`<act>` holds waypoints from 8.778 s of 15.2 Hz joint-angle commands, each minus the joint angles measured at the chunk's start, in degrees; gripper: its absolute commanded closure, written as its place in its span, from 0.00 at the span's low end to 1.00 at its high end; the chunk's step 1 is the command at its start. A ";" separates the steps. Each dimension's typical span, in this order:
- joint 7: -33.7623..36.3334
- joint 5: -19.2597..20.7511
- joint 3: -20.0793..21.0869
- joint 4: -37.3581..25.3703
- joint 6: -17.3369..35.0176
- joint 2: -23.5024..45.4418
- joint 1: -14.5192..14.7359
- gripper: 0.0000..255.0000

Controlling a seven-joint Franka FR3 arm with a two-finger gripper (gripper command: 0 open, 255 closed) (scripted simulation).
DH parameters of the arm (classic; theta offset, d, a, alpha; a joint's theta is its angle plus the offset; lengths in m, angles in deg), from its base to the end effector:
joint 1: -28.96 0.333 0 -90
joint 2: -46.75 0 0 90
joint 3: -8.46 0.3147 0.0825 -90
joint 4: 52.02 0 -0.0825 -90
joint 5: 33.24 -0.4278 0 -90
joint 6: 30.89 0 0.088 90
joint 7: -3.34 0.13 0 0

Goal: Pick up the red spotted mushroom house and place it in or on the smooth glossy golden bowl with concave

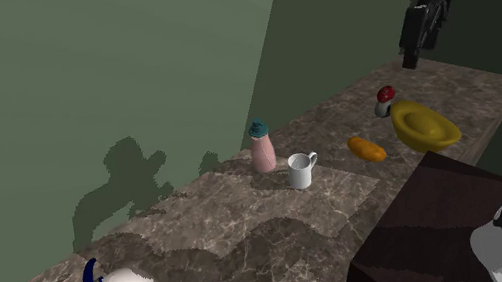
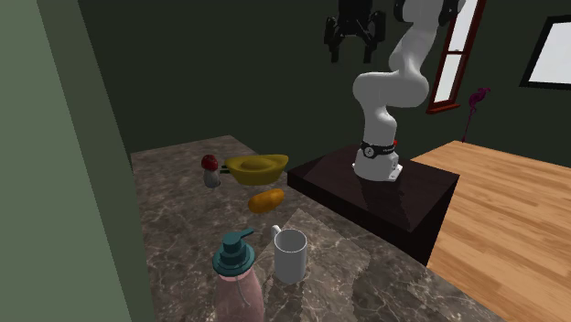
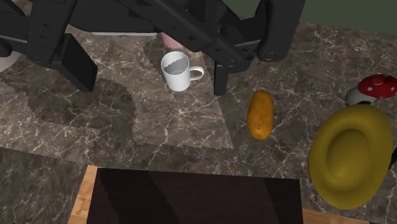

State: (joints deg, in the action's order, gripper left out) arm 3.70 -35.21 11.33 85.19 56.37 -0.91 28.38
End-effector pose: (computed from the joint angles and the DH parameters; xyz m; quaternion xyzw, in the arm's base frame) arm 0.3326 0.0208 0.5579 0.9998 0.0088 -0.0203 0.0016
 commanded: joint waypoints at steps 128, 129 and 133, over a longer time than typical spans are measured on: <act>9.75 -0.48 -25.90 -13.83 24.56 49.00 -26.64 1.00; 9.60 -0.65 -25.91 -13.45 25.30 49.40 -26.66 1.00; 8.95 -1.42 -25.90 -12.04 28.23 51.10 -26.74 1.00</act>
State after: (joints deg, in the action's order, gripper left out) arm 12.80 -36.40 -14.59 72.82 83.82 49.73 1.64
